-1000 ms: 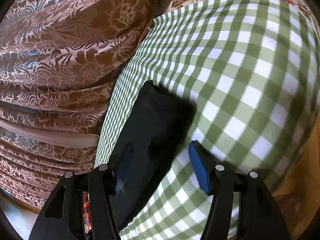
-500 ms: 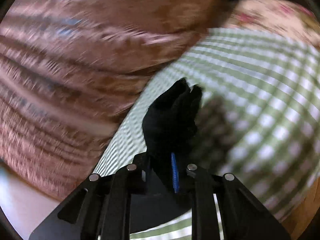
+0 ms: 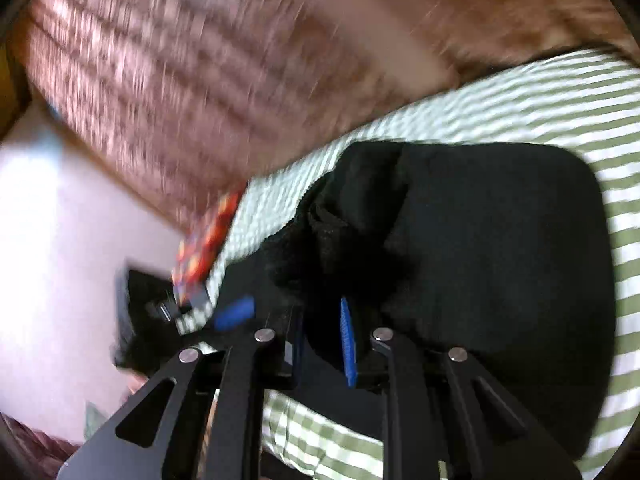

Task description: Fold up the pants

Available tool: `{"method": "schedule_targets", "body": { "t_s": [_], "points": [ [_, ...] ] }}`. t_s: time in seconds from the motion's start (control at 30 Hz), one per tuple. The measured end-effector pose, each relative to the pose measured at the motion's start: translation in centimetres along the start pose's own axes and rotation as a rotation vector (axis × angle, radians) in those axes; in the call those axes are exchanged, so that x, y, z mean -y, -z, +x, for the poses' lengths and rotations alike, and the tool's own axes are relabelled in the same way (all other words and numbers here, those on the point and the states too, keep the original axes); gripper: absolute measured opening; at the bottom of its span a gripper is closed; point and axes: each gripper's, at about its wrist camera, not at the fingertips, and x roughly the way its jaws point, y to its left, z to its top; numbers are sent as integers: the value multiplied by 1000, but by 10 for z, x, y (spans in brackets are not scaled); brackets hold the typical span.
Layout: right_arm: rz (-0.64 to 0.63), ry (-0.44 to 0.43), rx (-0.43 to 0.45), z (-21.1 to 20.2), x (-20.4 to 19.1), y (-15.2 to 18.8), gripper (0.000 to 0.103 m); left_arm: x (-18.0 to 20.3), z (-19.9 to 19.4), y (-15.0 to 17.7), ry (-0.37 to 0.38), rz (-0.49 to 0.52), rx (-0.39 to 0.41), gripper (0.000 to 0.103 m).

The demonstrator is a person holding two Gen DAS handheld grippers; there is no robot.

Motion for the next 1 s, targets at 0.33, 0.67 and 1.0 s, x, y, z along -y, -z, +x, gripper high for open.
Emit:
{"method": "schedule_targets", "body": {
  "t_s": [0.33, 0.67, 1.0],
  "points": [
    [-170, -23, -188, 30, -18, 42, 51, -11, 28, 1, 64, -100, -104, 91],
    [53, 136, 46, -90, 54, 44, 47, 1, 76, 7, -6, -71, -235, 52],
    [124, 225, 50, -105, 84, 53, 23, 31, 57, 22, -183, 257, -152, 10]
  ]
}}
